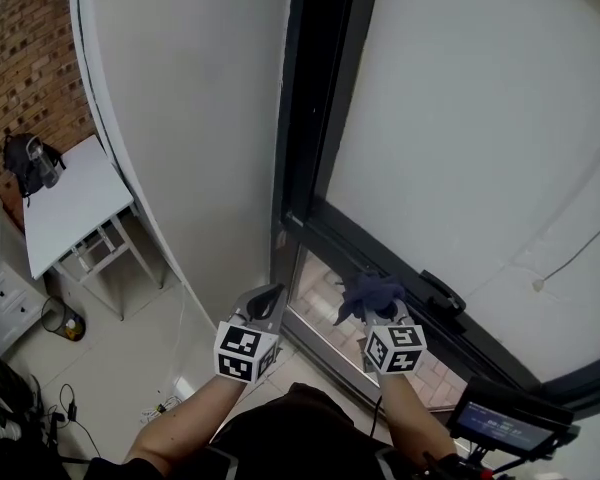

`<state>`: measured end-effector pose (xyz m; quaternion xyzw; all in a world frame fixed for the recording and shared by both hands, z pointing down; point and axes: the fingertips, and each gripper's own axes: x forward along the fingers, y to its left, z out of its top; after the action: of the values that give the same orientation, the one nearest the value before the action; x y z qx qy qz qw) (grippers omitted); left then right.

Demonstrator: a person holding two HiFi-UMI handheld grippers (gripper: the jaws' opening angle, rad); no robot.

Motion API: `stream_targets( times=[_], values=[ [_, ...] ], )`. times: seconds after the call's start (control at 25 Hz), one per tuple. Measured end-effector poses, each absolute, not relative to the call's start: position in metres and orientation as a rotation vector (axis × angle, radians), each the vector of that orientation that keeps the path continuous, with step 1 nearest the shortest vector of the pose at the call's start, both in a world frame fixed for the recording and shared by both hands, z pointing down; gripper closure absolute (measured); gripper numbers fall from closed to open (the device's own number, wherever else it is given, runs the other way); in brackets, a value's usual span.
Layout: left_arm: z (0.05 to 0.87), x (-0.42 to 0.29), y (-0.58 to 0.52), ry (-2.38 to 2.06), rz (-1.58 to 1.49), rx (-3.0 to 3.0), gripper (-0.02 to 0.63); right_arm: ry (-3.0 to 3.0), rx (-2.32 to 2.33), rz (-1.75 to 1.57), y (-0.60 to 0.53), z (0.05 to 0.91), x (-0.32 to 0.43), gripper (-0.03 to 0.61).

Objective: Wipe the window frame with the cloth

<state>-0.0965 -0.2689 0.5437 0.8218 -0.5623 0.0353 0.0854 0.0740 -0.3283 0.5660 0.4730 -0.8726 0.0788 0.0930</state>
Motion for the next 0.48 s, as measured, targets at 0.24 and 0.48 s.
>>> stream_targets(
  times=[0.24, 0.48],
  values=[
    [0.541, -0.12, -0.302, -1.75, 0.105, 2.412, 0.62, -2.589, 1.36, 0.259, -0.359, 0.567, 0.039, 0.528],
    [0.541, -0.134, -0.314, -1.77, 0.137, 2.396, 0.62, -2.604, 1.372, 0.287, -0.37, 0.567, 0.004, 0.528]
  ],
)
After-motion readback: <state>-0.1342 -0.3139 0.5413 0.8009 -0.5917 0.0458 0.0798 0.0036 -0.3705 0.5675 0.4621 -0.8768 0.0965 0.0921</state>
